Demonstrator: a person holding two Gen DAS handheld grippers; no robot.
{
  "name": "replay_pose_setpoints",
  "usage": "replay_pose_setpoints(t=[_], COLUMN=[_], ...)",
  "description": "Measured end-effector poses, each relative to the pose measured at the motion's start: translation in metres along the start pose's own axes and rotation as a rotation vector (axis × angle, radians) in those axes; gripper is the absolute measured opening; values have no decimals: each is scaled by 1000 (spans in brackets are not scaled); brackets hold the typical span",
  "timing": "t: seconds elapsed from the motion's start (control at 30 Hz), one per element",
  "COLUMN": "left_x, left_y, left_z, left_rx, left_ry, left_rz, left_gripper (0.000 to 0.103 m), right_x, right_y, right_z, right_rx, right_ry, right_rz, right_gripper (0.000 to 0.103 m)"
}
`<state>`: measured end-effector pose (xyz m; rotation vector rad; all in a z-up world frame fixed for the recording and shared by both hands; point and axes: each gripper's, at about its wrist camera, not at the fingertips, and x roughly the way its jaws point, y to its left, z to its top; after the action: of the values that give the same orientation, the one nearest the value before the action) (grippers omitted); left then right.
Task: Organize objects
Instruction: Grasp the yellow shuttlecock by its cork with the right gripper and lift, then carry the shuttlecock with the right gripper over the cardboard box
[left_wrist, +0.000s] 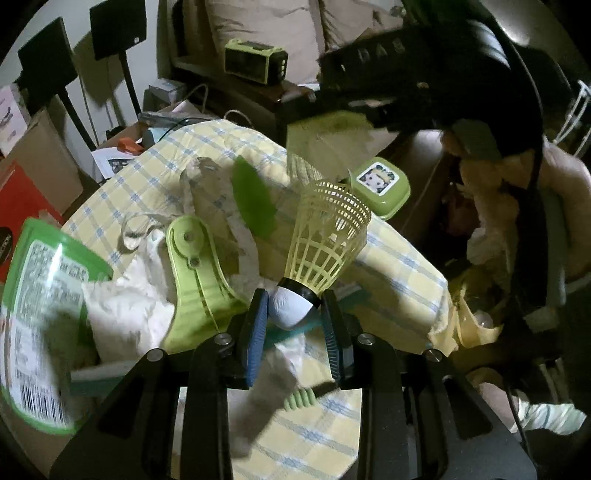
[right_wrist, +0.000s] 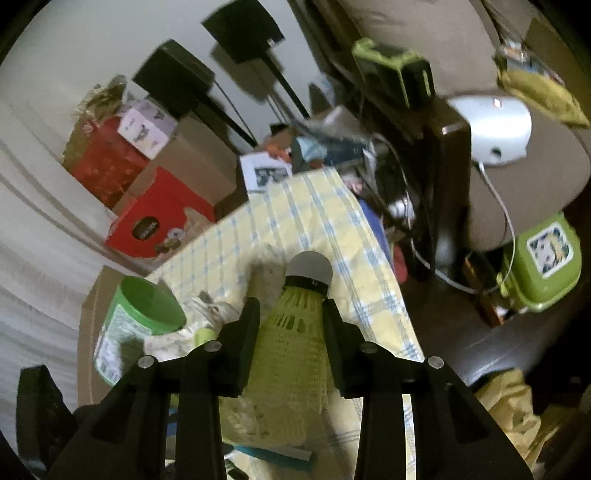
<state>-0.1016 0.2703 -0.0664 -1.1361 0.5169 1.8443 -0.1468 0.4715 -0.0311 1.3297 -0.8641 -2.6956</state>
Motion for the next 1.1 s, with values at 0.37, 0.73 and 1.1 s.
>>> replay_pose_setpoints(t=[0.37, 0.73, 1.1], left_x=[-57, -109, -135], left_y=[30, 56, 65], left_z=[-31, -43, -55], left_rx=[-208, -423, -503], left_ry=[-145, -321, -383], left_rz=[47, 274, 337], left_gripper=[27, 27, 27], right_x=[-24, -45, -59], right_y=[29, 89, 132], right_z=[-22, -67, -94], right_rx=[-149, -350, -443], right_ry=[-86, -218, -287], right_rz=[-69, -165, -193], right_gripper=[34, 34, 34])
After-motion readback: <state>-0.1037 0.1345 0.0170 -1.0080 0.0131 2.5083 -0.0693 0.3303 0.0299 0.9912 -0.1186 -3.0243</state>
